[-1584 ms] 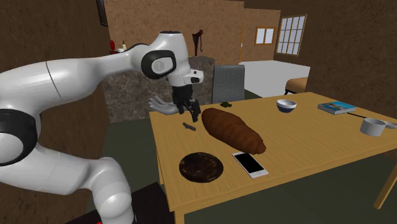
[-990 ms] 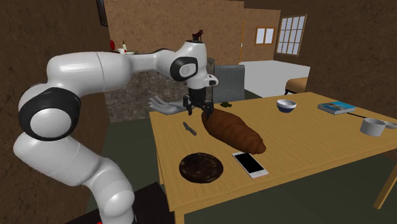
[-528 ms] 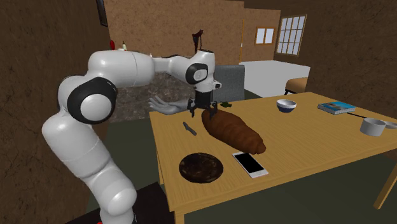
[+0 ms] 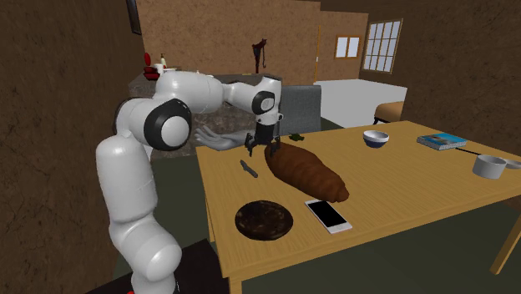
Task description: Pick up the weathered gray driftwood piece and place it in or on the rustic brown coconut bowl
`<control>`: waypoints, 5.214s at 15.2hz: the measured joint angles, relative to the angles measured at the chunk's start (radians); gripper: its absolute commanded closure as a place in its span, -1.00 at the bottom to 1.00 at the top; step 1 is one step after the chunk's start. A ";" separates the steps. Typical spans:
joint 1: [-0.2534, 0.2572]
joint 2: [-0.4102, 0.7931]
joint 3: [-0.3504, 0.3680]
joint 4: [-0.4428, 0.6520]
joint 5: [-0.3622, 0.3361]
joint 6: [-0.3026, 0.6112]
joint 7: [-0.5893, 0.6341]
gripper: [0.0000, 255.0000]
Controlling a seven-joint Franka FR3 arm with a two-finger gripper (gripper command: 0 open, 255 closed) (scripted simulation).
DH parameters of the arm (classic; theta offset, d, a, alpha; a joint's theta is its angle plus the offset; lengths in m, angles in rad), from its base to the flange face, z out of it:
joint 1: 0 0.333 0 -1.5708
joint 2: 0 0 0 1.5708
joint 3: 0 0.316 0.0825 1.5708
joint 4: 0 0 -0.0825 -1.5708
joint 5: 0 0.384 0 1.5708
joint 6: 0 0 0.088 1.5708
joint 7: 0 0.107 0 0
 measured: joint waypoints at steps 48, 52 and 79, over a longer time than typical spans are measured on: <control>0.094 0.227 0.102 0.228 -0.034 -0.107 -0.235 1.00; 0.094 0.227 0.102 0.285 -0.034 -0.163 -0.229 1.00; -0.097 -0.348 -0.100 -0.304 -0.100 -0.184 -0.604 1.00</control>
